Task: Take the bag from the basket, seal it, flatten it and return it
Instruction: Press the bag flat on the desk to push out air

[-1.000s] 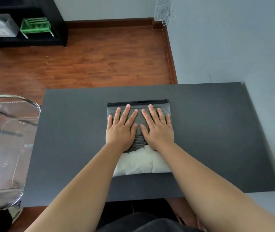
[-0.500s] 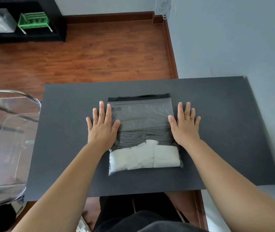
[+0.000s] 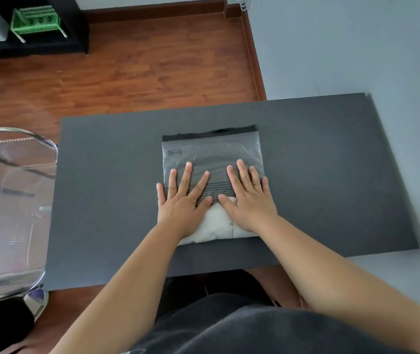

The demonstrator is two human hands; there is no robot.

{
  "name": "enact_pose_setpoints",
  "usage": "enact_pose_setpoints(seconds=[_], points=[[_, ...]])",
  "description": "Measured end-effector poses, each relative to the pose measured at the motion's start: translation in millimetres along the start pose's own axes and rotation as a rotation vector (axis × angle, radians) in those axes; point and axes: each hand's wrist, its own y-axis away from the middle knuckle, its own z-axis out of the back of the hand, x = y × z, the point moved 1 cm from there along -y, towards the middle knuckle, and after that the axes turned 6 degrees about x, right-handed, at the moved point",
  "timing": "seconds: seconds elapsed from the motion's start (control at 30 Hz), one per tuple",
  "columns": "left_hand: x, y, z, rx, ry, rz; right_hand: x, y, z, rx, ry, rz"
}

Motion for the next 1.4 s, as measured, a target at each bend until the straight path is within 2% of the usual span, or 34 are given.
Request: enact_pose_setpoints(seconds=[0.27,0.4,0.53,0.6,0.67,0.73,0.83,0.9,0.97,1.03,1.17,1.4], points=[[23,6,5,-0.035,0.011,0.141,-21,-1,8,-0.061,-0.050,-0.097],[31,9,9,-0.050,-0.012,0.149,-21,1,9,-0.086,-0.061,-0.107],[33,10,17,-0.047,-0.132,0.144,-16,1,13,-0.111,-0.059,-0.134],[18,7,22,-0.118,-0.149,0.056,-10,1,18,-0.183,-0.029,-0.070],[0,5,26,-0.180,-0.186,-0.127,-4,-1,26,-0.204,0.020,0.109],[-7,4,31,-0.250,-0.172,-0.310,-3,-4,33,-0.140,0.048,0.279],[1,0,35,-0.381,-0.098,-0.560,-8,-9,31,-0.037,0.098,0.390],[7,-5,31,-0.257,-0.049,-0.602,-10,-11,24,-0.010,0.138,0.408],[11,-11,28,-0.056,-0.030,-0.515,-10,-13,18,-0.024,0.144,0.380],[14,-17,26,0.030,-0.120,-0.426,-10,-15,15,-0.037,0.156,0.319],[12,-21,26,0.033,-0.203,-0.309,-9,-21,16,-0.068,0.132,0.199],[10,-26,29,-0.010,-0.067,-0.111,-1,-27,16,-0.157,0.030,0.125]])
